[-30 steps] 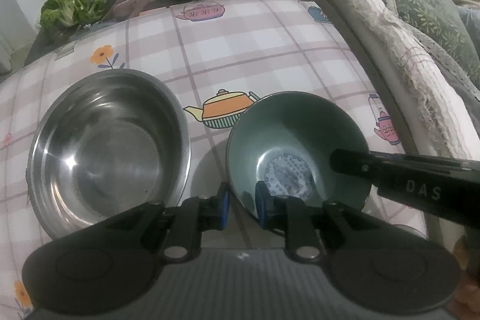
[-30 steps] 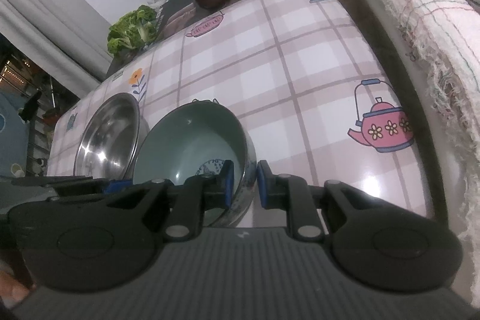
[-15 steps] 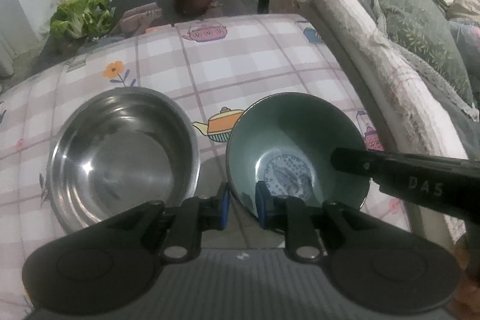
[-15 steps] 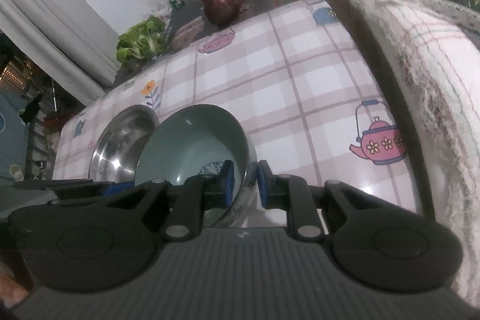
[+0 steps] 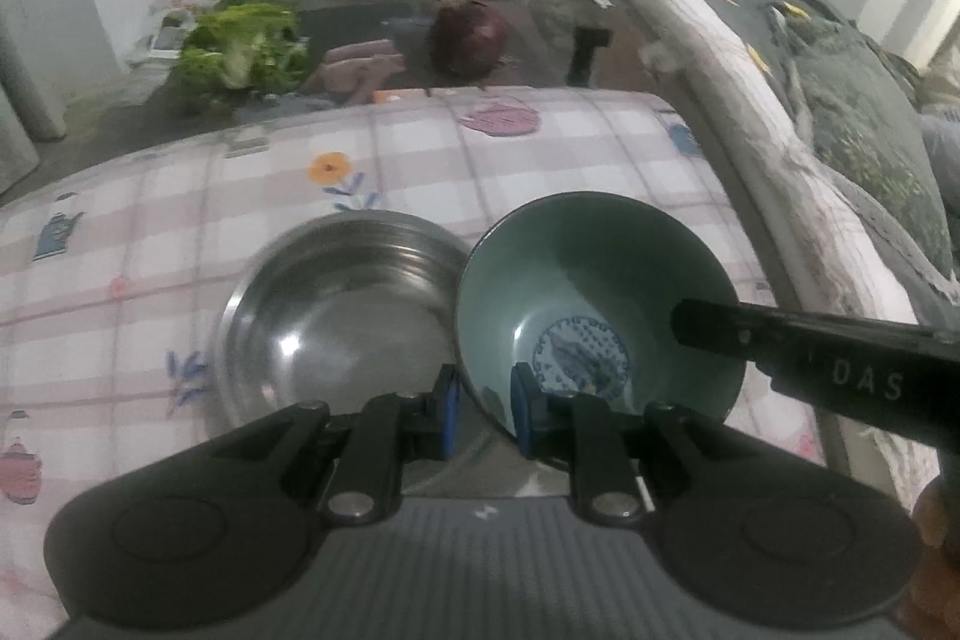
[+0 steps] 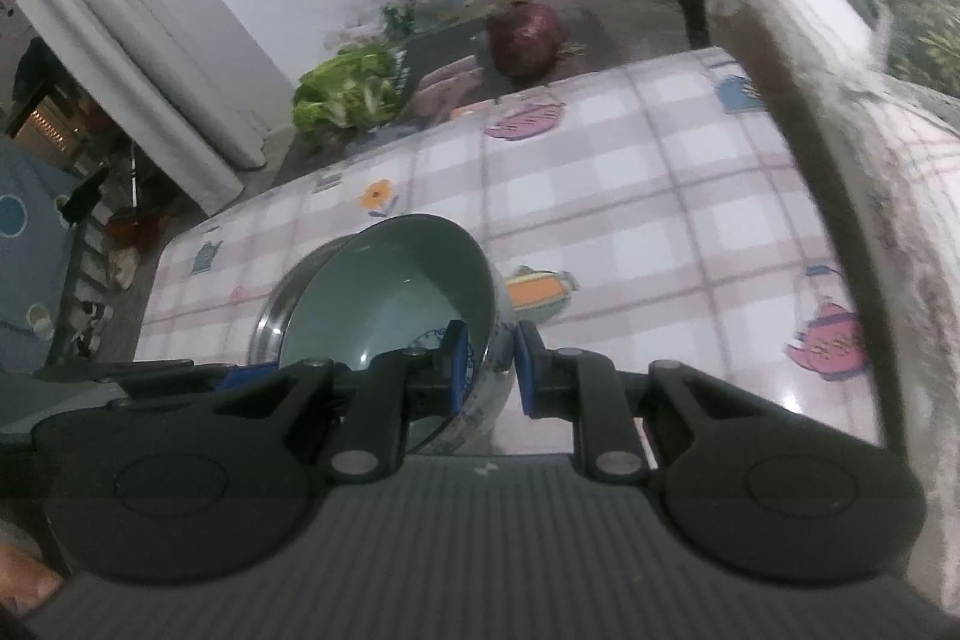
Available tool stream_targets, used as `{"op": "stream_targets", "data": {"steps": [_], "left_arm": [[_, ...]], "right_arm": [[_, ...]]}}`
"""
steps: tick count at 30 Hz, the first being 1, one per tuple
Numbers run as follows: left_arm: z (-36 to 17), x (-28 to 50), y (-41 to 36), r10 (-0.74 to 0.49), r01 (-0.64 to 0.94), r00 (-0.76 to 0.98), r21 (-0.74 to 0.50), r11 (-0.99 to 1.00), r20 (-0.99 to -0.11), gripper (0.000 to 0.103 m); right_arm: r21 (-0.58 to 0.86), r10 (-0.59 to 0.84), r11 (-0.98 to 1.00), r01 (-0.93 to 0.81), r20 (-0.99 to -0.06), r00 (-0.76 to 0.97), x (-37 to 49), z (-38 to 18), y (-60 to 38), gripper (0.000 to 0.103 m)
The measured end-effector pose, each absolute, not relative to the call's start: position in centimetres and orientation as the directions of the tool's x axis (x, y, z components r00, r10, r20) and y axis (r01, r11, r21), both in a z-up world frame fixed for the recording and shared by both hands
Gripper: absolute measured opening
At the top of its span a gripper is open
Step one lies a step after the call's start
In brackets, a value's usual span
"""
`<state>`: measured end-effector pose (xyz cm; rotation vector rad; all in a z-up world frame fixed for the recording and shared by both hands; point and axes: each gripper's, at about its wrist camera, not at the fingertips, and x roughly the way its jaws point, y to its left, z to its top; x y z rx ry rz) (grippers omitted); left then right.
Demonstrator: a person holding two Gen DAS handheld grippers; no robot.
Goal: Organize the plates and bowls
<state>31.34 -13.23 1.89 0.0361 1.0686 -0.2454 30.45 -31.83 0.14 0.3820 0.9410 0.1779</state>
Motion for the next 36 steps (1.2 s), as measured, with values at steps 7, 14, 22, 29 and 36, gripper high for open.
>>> {"op": "stream_targets", "data": {"steps": [7,14,22,29,36], "left_arm": [[1.7,32.7,-9.2,-0.132,0.155,0.468,-0.066,0.986,-0.874,0.019],[-0.1,34.3,-6.5,-0.092,0.109,0.452,-0.048,0.993,-0.887,0.019],[-2.4,35.4,-5.9,-0.075,0.106,0.427,-0.033,0.994,-0.901,0.019],[-3.1,36.2,-5.9,-0.060,0.117,0.423,-0.011,0.993,-0.904,0.019],[-3.0,36.2,-6.1,-0.055,0.137,0.437,0.006,0.991,-0.898,0.021]], "right_arm": [[0.397,0.347,0.917,-0.040,-0.744,0.570,33.2,-0.3,-27.3,0.016],[0.414,0.382,0.908,-0.064,-0.756,0.532,35.8,-2.5,-24.1,0.016],[0.413,0.385,0.909,-0.058,-0.777,0.498,37.1,-5.1,-22.9,0.016],[0.419,0.391,0.906,-0.055,-0.782,0.485,37.8,-6.8,-22.7,0.017],[0.415,0.388,0.908,-0.061,-0.773,0.503,37.8,-7.1,-22.5,0.017]]}}
